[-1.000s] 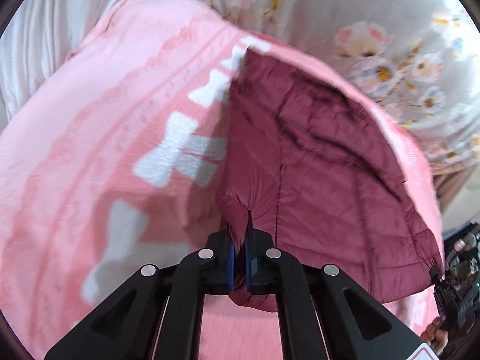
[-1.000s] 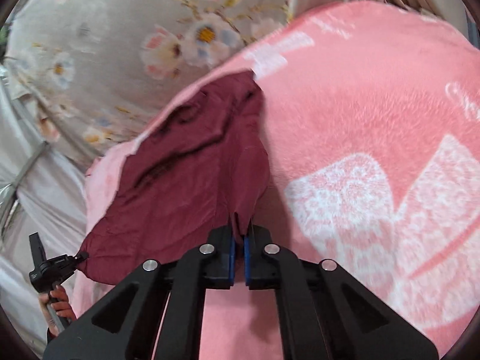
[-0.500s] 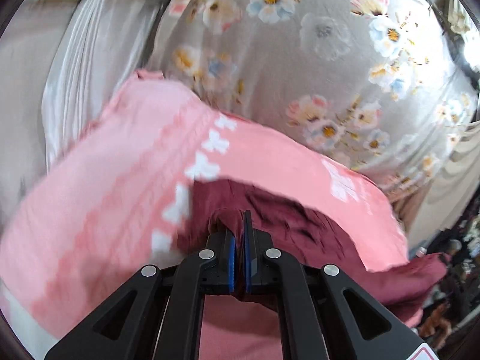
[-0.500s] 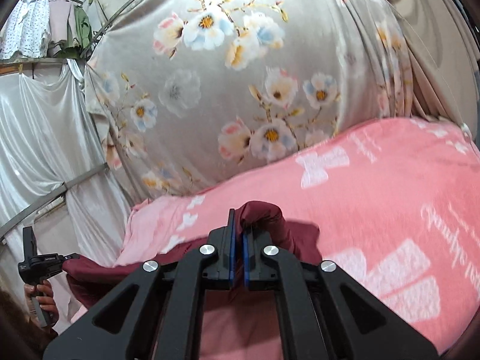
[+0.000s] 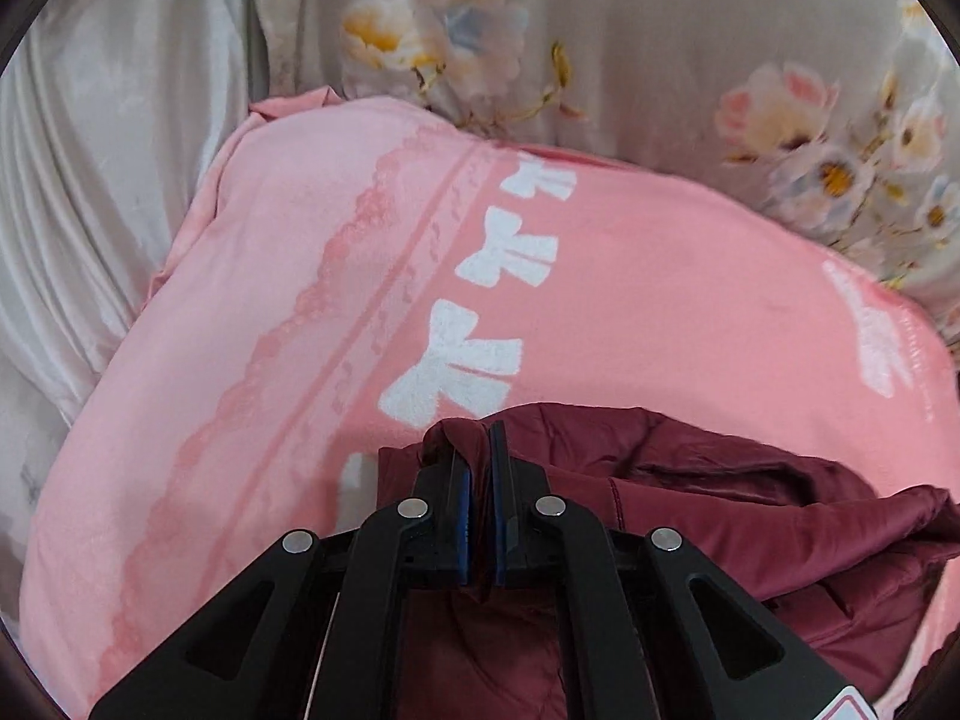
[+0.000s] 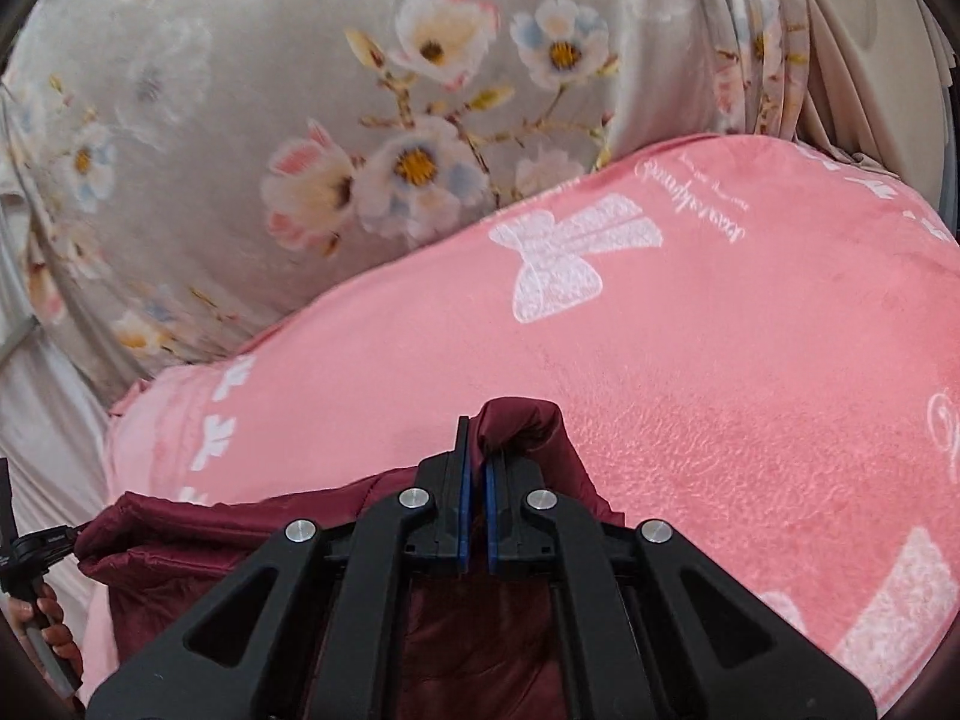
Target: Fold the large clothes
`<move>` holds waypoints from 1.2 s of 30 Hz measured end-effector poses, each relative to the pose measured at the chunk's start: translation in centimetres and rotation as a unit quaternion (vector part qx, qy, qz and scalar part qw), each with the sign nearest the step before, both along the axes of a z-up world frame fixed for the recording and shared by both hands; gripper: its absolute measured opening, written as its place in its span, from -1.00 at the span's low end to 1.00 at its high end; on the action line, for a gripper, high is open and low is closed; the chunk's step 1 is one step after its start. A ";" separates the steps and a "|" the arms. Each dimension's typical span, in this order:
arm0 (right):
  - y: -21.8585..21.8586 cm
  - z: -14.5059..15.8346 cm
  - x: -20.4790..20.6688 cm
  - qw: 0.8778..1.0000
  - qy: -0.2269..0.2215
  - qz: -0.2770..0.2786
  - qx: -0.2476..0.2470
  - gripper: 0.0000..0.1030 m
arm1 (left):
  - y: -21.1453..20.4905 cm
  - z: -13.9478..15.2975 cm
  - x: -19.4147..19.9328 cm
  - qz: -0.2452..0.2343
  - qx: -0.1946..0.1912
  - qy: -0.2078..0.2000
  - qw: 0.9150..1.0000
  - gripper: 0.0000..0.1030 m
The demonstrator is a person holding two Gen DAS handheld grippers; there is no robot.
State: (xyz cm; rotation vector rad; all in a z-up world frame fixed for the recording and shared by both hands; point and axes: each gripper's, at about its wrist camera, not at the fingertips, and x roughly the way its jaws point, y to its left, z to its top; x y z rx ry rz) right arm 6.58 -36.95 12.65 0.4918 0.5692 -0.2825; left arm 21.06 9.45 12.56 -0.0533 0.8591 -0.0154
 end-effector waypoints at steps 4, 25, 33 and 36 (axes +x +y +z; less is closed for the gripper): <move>-0.4 -3.3 3.2 0.999 0.040 -0.003 -0.003 -0.96 | -0.9 -3.8 3.2 0.012 0.026 0.028 0.999 -0.86; 0.8 -0.4 -0.1 0.999 -0.040 0.023 -0.005 -0.25 | 2.9 -2.9 3.6 -0.012 -0.038 -0.007 0.999 -0.67; 9.9 0.0 3.1 0.988 0.001 0.150 -0.045 -0.26 | 3.5 3.0 1.0 0.038 -0.005 -0.089 0.995 0.28; 12.9 -1.7 5.5 0.982 0.031 0.181 -0.049 -0.26 | -0.5 2.5 0.6 -0.024 0.007 -0.070 0.997 0.28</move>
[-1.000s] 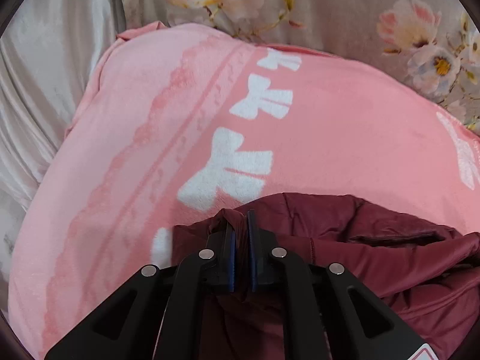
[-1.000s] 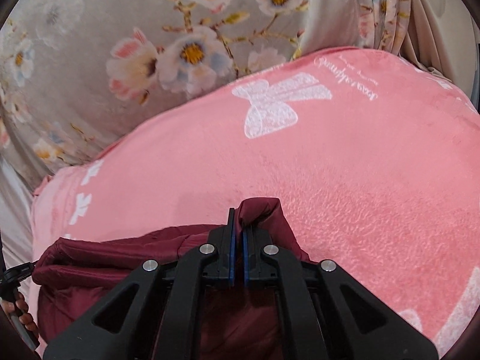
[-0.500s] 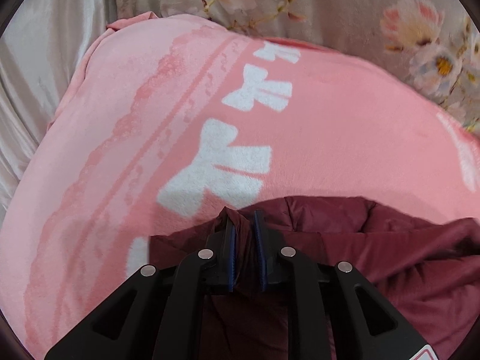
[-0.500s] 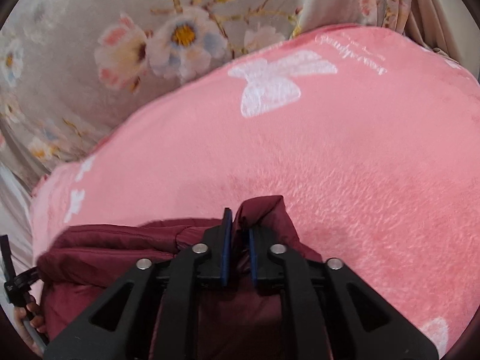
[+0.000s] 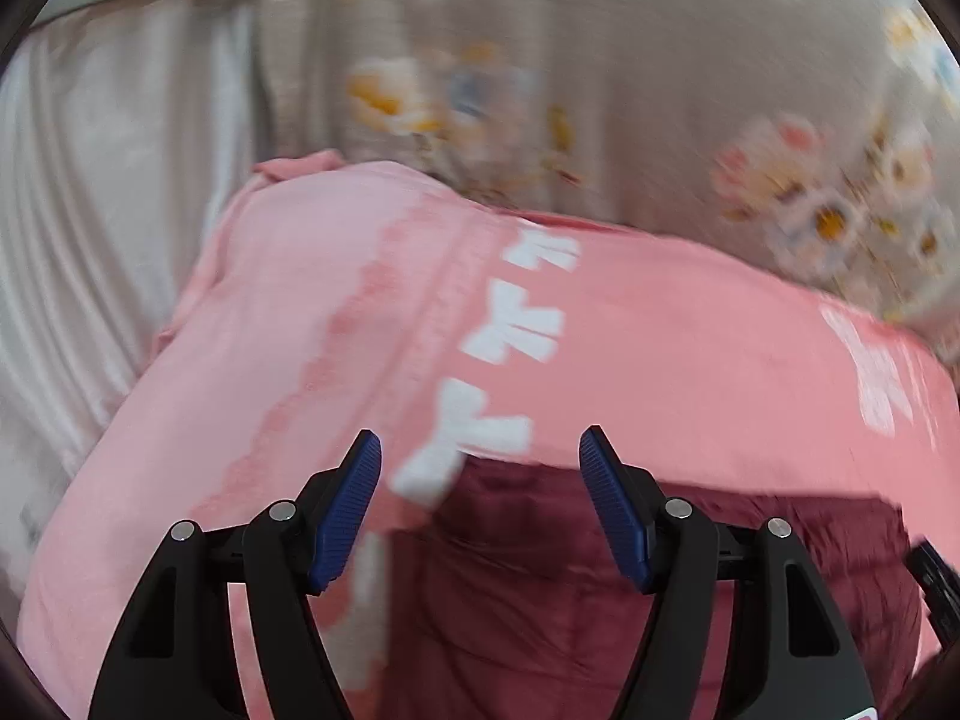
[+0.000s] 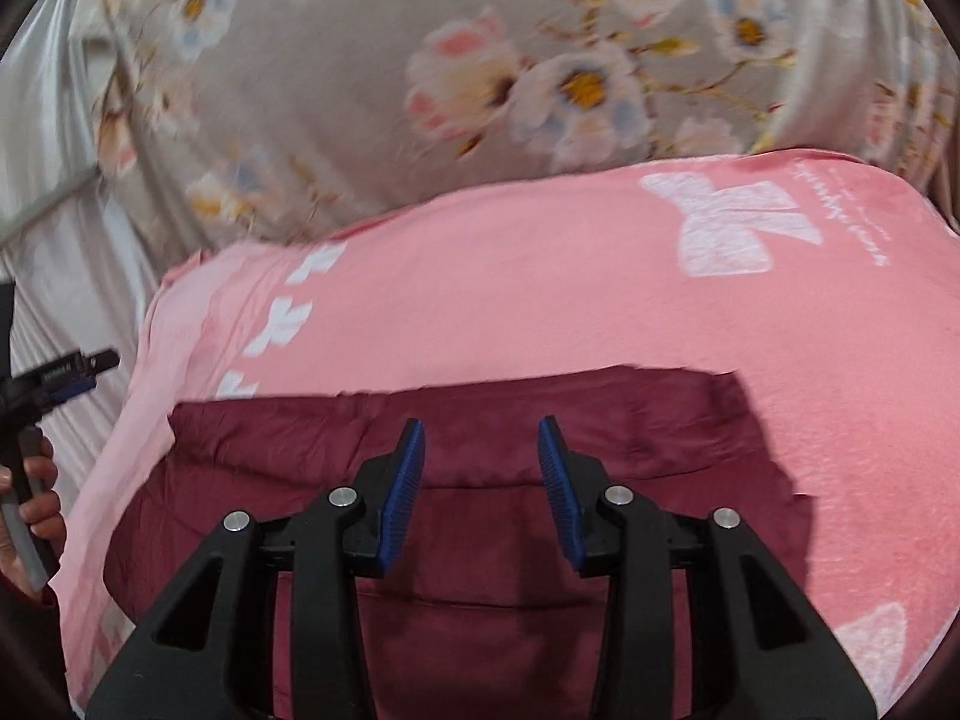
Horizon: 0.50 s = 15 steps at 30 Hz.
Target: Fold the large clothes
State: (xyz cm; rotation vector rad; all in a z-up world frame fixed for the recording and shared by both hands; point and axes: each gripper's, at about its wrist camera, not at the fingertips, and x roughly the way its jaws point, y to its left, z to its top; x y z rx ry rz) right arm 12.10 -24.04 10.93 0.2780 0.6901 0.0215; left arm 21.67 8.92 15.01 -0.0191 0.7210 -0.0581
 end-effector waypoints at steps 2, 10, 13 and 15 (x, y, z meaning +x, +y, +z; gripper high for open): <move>1.3 -0.8 1.5 1.000 0.019 0.013 0.001 -0.25 | -2.5 -1.1 -0.2 -0.029 0.016 0.017 0.999 0.28; 4.3 -4.8 6.4 0.994 0.093 0.045 -0.031 -0.75 | -11.3 -7.7 0.8 -0.112 0.058 0.091 0.988 0.20; 4.2 -4.5 6.5 0.996 0.075 0.042 -0.028 -1.00 | -12.3 -8.9 1.7 -0.111 0.070 0.093 0.987 0.20; 3.6 -3.1 6.0 0.998 0.042 0.030 -0.023 -1.00 | -12.6 -9.1 2.2 -0.109 0.069 0.092 0.987 0.20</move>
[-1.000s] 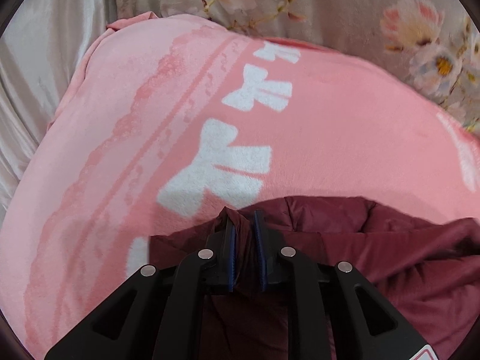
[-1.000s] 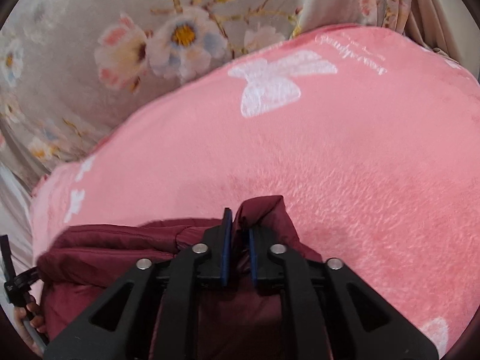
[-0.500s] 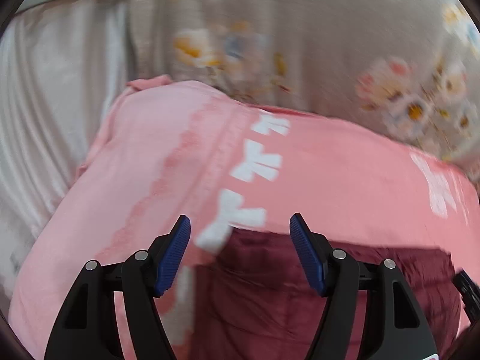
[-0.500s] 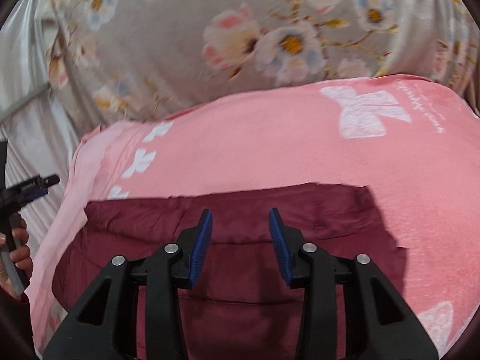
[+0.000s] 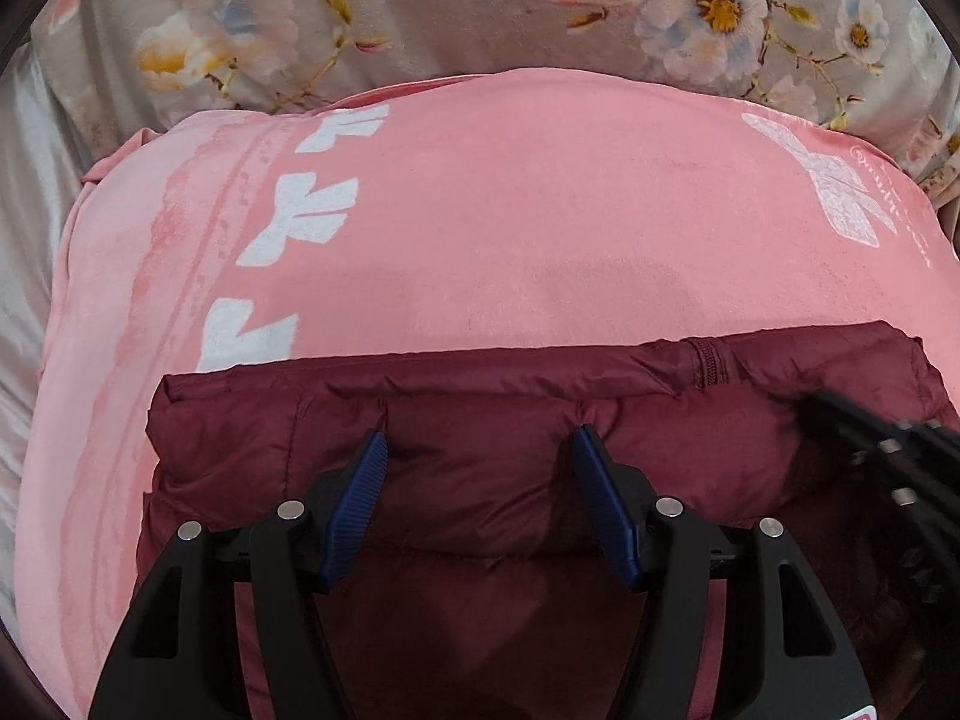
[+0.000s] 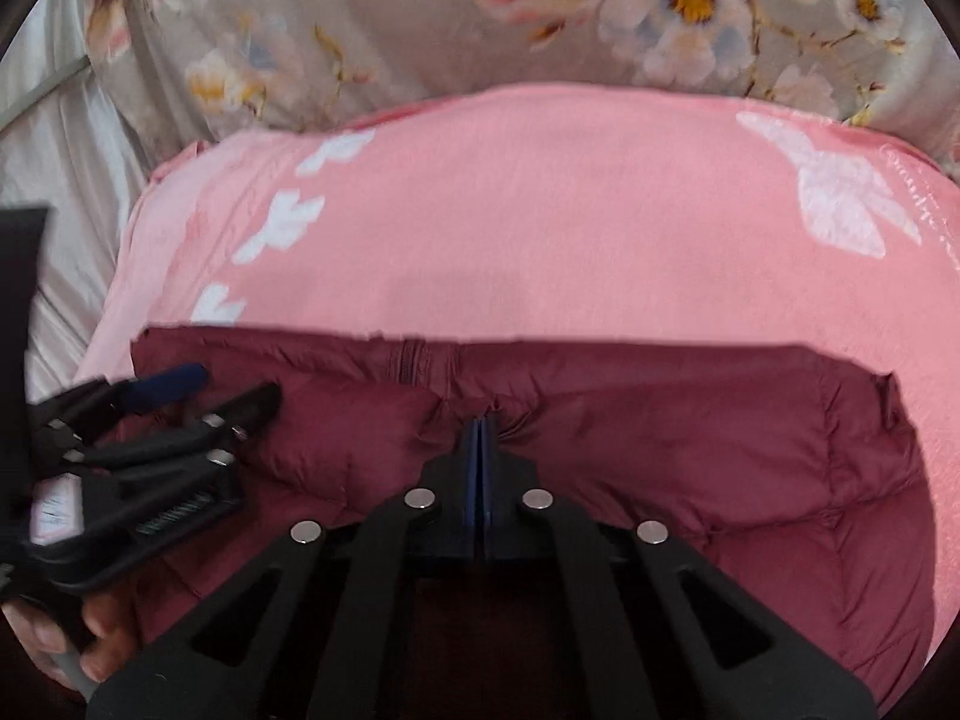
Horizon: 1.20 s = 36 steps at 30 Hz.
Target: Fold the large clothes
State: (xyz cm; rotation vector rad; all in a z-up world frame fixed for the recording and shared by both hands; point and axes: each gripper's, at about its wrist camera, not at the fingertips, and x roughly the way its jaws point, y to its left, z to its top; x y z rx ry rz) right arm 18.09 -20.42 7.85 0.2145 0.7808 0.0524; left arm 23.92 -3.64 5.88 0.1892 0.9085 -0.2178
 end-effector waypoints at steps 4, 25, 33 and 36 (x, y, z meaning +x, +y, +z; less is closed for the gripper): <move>-0.5 -1.2 1.4 1.000 0.014 -0.010 0.001 -1.00 | 0.2 -1.0 1.5 0.010 -0.017 0.008 1.000 0.26; -1.5 -4.9 2.6 0.998 0.030 -0.023 0.049 -1.00 | -1.3 -3.4 2.7 0.023 0.012 -0.030 0.999 0.31; -8.0 0.8 -3.5 0.993 -0.028 -0.111 -0.001 -0.95 | 6.2 2.0 -0.5 0.057 -0.038 -0.056 0.996 0.30; -11.0 -0.9 -4.7 0.989 0.002 -0.150 0.017 -0.94 | 8.8 1.3 -0.9 0.082 -0.026 -0.043 0.995 0.30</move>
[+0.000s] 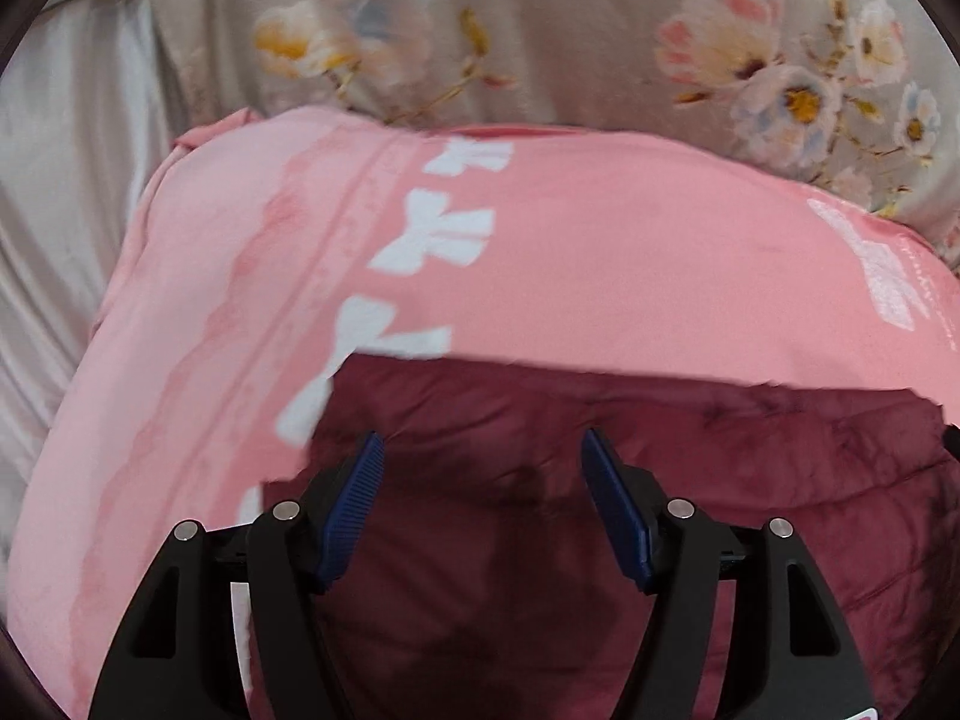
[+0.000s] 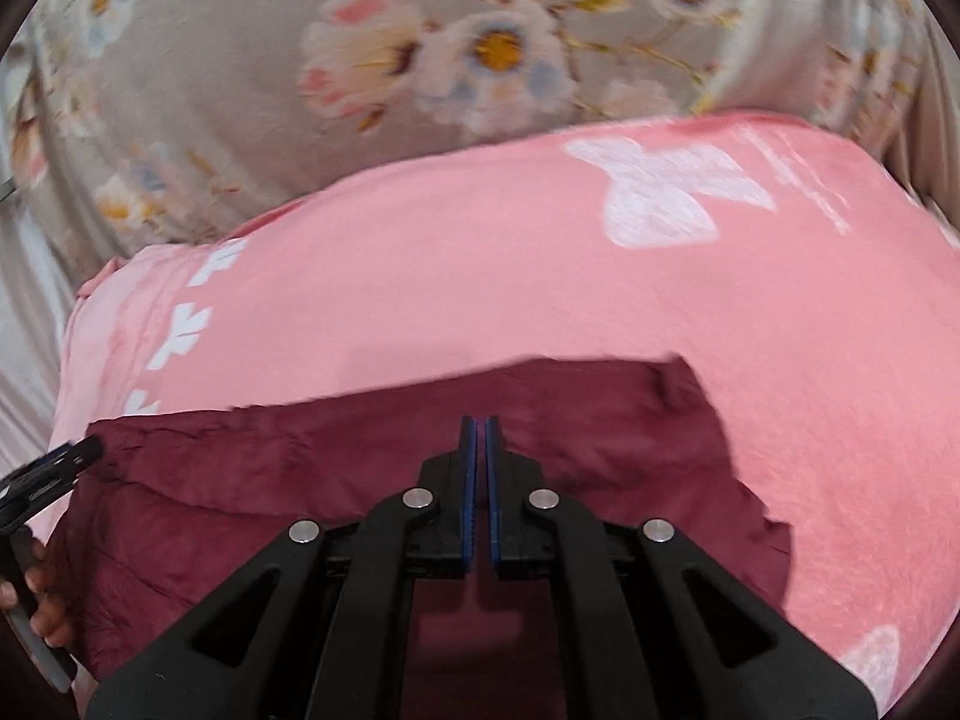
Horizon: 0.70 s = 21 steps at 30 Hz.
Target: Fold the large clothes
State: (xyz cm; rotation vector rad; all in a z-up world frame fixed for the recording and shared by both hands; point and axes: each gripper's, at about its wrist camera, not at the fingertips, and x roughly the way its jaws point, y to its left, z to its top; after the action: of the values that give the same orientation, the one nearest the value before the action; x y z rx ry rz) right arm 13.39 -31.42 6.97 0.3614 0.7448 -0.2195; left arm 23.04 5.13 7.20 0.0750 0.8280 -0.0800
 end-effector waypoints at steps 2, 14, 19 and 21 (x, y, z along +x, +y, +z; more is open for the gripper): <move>-1.3 -1.7 -0.3 0.999 0.015 -0.014 0.027 -0.96 | 1.0 -1.9 0.3 0.018 0.005 0.027 0.999 0.30; -1.4 -3.8 0.0 0.999 0.013 -0.015 0.040 -1.00 | 1.0 -4.7 1.2 0.031 0.015 0.024 0.999 0.53; -0.2 -2.3 -0.5 0.999 0.018 -0.027 -0.011 -0.92 | 0.4 -4.2 0.9 0.041 0.042 0.025 0.998 0.51; 2.3 -0.4 -1.8 1.000 -0.013 0.004 -0.020 -0.92 | -0.2 -2.9 -0.5 0.048 0.050 0.018 0.997 0.34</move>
State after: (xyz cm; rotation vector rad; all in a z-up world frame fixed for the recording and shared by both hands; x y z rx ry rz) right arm 11.60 -29.15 6.59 0.3228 0.7148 -0.2213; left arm 22.57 4.98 4.35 0.1282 0.8702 0.0503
